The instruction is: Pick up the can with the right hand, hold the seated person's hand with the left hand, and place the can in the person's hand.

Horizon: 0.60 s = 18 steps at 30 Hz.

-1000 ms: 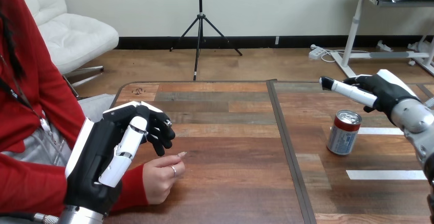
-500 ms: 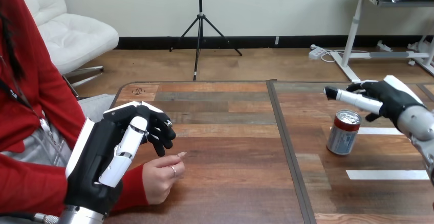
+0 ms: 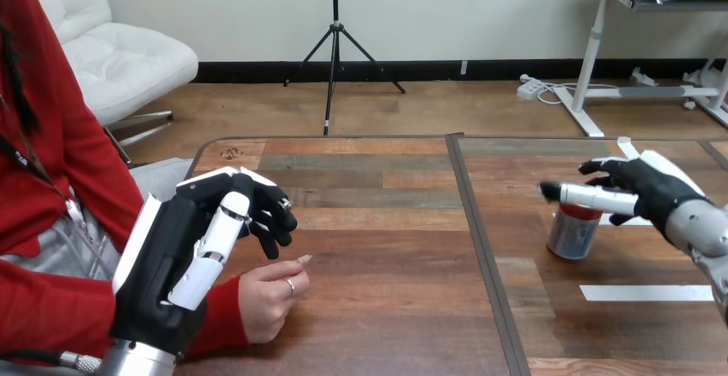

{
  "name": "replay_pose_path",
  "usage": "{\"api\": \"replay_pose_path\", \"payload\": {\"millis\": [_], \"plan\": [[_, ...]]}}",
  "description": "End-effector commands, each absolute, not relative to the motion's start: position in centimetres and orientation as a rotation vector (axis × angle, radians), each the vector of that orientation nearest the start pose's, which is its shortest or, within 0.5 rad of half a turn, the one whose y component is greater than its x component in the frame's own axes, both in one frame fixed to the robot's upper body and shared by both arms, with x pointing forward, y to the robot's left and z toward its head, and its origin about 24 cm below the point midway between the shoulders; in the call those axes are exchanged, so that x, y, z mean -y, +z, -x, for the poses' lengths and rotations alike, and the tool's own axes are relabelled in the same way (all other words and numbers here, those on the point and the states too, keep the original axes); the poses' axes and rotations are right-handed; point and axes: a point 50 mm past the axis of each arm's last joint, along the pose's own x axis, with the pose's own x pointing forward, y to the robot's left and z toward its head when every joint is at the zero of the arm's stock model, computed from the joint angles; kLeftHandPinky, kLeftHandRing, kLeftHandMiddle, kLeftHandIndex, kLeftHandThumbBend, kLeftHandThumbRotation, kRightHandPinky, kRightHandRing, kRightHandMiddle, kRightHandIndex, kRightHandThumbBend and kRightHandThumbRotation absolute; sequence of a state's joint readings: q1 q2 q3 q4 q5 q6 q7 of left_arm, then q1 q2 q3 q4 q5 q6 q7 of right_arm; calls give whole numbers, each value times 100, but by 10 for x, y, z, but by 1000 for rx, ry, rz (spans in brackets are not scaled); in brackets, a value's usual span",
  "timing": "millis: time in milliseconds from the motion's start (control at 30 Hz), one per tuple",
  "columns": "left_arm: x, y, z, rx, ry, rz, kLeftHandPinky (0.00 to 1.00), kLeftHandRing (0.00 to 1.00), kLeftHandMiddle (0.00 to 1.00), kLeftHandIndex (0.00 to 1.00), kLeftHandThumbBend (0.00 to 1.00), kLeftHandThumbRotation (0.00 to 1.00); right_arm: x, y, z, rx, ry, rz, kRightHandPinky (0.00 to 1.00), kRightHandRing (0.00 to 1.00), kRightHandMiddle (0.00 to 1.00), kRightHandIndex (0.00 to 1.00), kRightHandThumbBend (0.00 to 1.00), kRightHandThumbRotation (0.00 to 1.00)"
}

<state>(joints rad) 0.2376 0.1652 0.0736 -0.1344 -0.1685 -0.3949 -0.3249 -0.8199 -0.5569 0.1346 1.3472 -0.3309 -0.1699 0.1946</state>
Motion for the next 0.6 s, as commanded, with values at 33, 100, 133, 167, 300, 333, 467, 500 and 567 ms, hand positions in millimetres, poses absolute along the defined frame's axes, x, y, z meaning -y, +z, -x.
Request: {"api": "replay_pose_path", "payload": {"millis": [33,100,133,167,300,333,467,500,567], "plan": [[-190,76,-208,365,-223,-82,29,39,44,43,12,76,296,77,-360,-368,71,807,76,84,87,90,100,57],[-190,76,-208,365,-223,-84,28,39,44,43,12,76,296,76,-359,-379,68,790,76,84,88,90,100,54],[-190,76,-208,366,-223,-84,28,39,44,43,12,76,297,76,-359,-383,67,785,76,84,88,91,100,53],[-190,76,-208,363,-222,-86,28,39,44,43,12,76,296,75,-359,-384,71,788,76,84,88,91,100,52],[-191,76,-208,371,-228,-93,29,39,44,43,12,76,297,74,-358,-386,78,805,76,83,88,91,100,49],[-191,76,-208,374,-230,-94,29,39,44,43,12,76,297,73,-358,-387,77,808,75,83,88,91,100,49],[-191,76,-208,372,-230,-88,28,39,44,43,11,76,297,72,-357,-399,77,791,75,83,88,91,100,46],[-191,76,-208,373,-230,-90,28,39,44,43,11,76,297,72,-357,-402,76,786,75,83,88,91,100,45],[-191,76,-208,371,-230,-89,28,39,44,43,11,76,297,71,-357,-403,81,794,75,83,88,91,100,44]]}}
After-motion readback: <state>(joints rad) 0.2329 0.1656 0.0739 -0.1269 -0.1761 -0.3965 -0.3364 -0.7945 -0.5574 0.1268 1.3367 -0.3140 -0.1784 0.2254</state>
